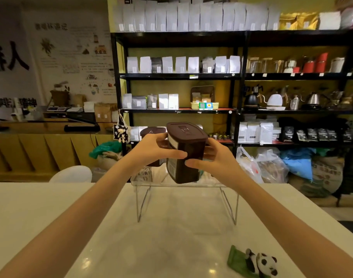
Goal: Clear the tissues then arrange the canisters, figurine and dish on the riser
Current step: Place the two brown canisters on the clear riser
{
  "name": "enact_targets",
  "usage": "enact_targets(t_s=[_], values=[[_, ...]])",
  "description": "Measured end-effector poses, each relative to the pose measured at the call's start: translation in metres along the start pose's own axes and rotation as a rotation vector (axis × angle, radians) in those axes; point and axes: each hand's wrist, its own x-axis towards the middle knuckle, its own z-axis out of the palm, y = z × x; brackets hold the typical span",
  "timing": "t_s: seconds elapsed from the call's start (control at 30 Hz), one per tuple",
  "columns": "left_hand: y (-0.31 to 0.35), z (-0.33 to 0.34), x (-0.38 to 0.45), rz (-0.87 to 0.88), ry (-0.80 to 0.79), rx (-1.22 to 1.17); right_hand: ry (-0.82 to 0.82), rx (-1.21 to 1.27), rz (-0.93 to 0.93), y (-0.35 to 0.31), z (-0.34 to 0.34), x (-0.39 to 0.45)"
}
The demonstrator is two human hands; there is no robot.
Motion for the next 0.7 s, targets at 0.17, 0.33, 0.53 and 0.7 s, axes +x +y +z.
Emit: enact_targets(t_s=[0.17,0.33,0.53,0.7], values=[[-0.024,0.001,0.023,0.067,0.047,-0.029,0.129,0.030,-0.005,0.016,0.019,0.022],[-0.044,0.007,0.033,0.091,0.185,0.039,0.197,0.021,0.043,0.031,0.037,0.041],[-0.064,0.009,0.040,0.045,0.205,0.075,0.195,-0.069,0.092,0.041,0.052,0.053],[-0.068,0.009,0.051,0.033,0.264,0.115,0.203,-0.053,0.104,0.045,0.057,0.069]])
